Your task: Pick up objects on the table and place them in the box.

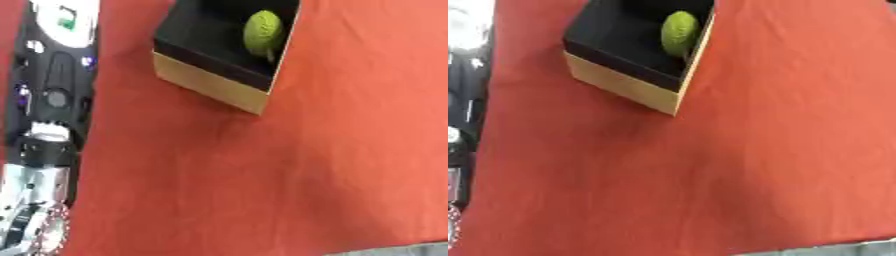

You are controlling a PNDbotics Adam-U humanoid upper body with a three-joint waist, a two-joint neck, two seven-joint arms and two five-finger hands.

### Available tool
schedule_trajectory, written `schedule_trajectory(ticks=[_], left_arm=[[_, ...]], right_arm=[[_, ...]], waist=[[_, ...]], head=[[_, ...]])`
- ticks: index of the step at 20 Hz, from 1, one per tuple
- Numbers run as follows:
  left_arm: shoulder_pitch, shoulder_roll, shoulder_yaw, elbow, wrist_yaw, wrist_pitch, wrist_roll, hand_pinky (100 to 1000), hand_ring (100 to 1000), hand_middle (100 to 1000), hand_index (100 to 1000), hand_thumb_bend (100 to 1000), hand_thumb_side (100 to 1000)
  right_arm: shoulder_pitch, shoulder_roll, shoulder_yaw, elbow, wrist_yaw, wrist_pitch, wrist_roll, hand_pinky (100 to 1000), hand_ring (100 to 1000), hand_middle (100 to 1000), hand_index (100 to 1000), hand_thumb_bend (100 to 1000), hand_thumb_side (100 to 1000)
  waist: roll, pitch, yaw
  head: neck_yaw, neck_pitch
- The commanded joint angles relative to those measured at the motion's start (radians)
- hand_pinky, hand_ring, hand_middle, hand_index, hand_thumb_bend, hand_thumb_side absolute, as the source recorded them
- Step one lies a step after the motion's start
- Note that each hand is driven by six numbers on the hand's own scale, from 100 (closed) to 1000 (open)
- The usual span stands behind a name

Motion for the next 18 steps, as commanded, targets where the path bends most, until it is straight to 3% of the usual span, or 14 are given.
schedule_trajectory(ticks=[1, 3, 6, 7, 9, 12, 15, 18], left_arm=[[0.013, 0.114, -0.024, -0.086, 0.264, 0.062, 0.063, 720, 510, 516, 538, 100, 309], [0.051, 0.19, -0.034, -0.132, 0.404, 0.094, 0.144, 727, 525, 541, 566, 100, 309], [0.123, 0.302, -0.048, -0.194, 0.54, 0.087, 0.265, 735, 552, 575, 616, 100, 276], [0.155, 0.345, -0.049, -0.215, 0.568, 0.066, 0.299, 738, 585, 609, 657, 100, 216], [0.228, 0.421, -0.051, -0.252, 0.622, 0.004, 0.368, 739, 593, 616, 664, 100, 209], [0.332, 0.501, -0.034, -0.301, 0.673, -0.081, 0.44, 741, 620, 640, 686, 205, 158], [0.465, 0.559, 0.018, -0.358, 0.715, -0.155, 0.492, 748, 632, 650, 691, 239, 175], [0.583, 0.572, 0.088, -0.41, 0.742, -0.191, 0.523, 755, 638, 652, 691, 233, 227]], right_arm=[[0.007, -0.044, -0.021, -0.016, 0.018, 0.0, -0.017, 753, 720, 563, 770, 100, 664], [0.025, -0.053, -0.031, -0.016, 0.028, 0.0, -0.028, 752, 720, 563, 770, 100, 664], [0.05, -0.064, -0.042, -0.016, 0.043, 0.003, -0.045, 752, 720, 562, 769, 100, 664], [0.056, -0.067, -0.046, -0.016, 0.048, 0.003, -0.05, 752, 721, 563, 769, 100, 664], [0.067, -0.071, -0.053, -0.016, 0.056, 0.002, -0.059, 752, 721, 563, 769, 100, 663], [0.079, -0.072, -0.062, -0.016, 0.065, -0.001, -0.071, 752, 721, 563, 770, 100, 663], [0.095, -0.069, -0.072, -0.016, 0.072, -0.009, -0.082, 752, 723, 563, 770, 100, 663], [0.115, -0.062, -0.083, -0.016, 0.076, -0.013, -0.093, 751, 728, 565, 770, 100, 664]], waist=[[-0.004, -0.034, 0.019], [-0.008, -0.041, 0.047], [-0.014, -0.046, 0.083], [-0.017, -0.047, 0.096], [-0.024, -0.047, 0.116], [-0.036, -0.046, 0.133], [-0.05, -0.042, 0.142], [-0.064, -0.037, 0.153]], head=[[-0.029, 0.008], [-0.052, 0.005], [-0.076, 0.003], [-0.083, 0.0], [-0.093, -0.008], [-0.11, -0.023], [-0.123, -0.04], [-0.135, -0.051]])
